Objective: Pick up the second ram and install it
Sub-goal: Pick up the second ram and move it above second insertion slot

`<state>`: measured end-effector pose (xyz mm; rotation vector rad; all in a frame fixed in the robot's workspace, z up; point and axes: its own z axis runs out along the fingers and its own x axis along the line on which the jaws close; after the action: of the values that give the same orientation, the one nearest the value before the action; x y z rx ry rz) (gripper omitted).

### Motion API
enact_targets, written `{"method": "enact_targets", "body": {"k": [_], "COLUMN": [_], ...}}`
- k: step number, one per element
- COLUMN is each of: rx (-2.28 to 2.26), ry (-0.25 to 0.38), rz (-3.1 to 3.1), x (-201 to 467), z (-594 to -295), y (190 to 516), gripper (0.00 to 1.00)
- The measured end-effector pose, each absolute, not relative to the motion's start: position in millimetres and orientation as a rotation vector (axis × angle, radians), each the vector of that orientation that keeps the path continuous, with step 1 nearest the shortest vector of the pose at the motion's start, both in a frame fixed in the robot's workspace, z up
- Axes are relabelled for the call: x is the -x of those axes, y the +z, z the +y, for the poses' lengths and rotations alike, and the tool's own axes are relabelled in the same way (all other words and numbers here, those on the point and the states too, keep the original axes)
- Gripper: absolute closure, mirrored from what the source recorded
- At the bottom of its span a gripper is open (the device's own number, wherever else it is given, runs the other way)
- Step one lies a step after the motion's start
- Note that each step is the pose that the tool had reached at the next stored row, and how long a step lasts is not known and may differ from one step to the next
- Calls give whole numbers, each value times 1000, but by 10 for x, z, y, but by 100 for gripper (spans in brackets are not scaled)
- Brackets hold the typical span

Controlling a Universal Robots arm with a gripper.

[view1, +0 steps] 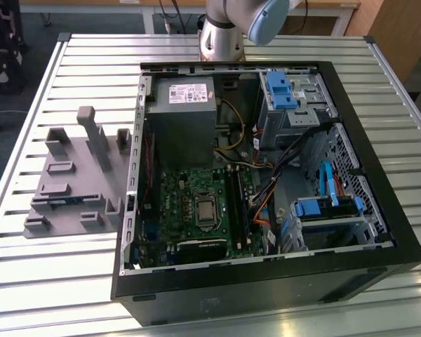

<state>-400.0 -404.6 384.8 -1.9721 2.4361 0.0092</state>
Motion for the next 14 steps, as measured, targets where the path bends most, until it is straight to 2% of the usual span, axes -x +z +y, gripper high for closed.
{"method": "enact_targets", "body": {"k": [1,3,4,14], "rx": [1976,1991,2001,2058], "ry": [9,9,9,10], "rz": [2433,2420,2412,2365], "x": [4000,4001,4001,4005], "z": [-4051,-4060,-4064,-4150], "y": [3839,3820,3809,3735], "gripper": [71,71,64,64]}}
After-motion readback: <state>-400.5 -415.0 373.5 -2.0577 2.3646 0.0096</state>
